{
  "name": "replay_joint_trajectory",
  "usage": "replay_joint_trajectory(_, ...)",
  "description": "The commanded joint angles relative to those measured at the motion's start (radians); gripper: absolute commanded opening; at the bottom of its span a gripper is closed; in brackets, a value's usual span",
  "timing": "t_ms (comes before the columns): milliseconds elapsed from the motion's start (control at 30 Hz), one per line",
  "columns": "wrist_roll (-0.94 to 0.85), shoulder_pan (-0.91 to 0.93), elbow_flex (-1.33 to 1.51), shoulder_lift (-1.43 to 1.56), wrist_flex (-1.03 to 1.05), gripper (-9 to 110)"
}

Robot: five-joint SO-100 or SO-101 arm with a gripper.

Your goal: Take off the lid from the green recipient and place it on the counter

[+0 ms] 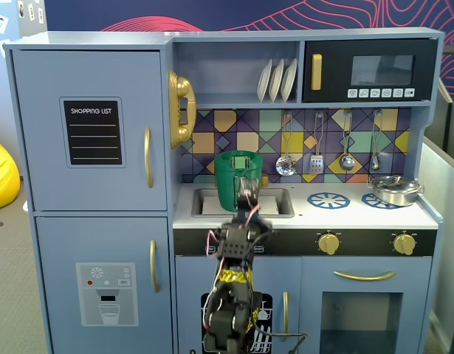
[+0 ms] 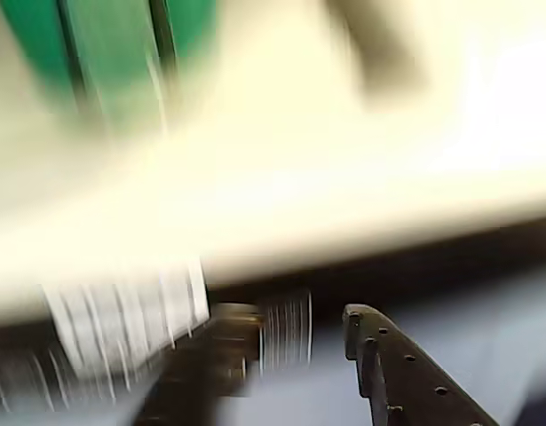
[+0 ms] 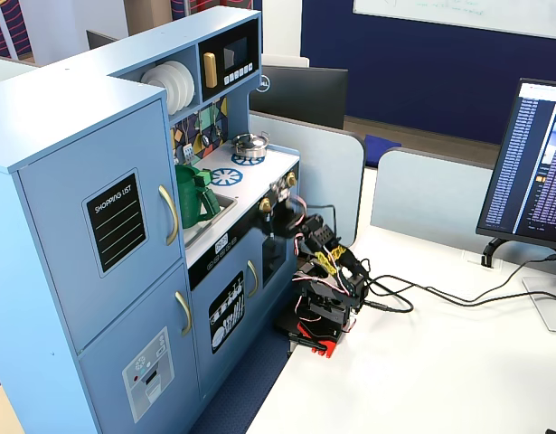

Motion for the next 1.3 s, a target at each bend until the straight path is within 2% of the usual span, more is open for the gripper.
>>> replay_joint_trajectory(0, -0.044, -0.041, -0.206, -0.114, -0.055, 31)
replay_joint_trajectory(233, -0.120, -0.043, -0.259, -0.187, -0.143, 50)
replay_joint_trajectory(367, -0.104, -0.055, -0.268, -0.233, -0.258, 48)
replay_joint_trajectory(467, -0.075, -0.064, -0.314, -0.285, -0.290, 52)
replay_joint_trajectory(533, -0.081, -0.066, -0.345, -0.322, -0.291, 51)
replay_joint_trajectory(633, 0.071, -0.084, -0.379, -0.368, -0.371, 46)
replay_joint_trajectory(1267, -0.002, -0.101, -0.469, -0.548, -0.443, 42)
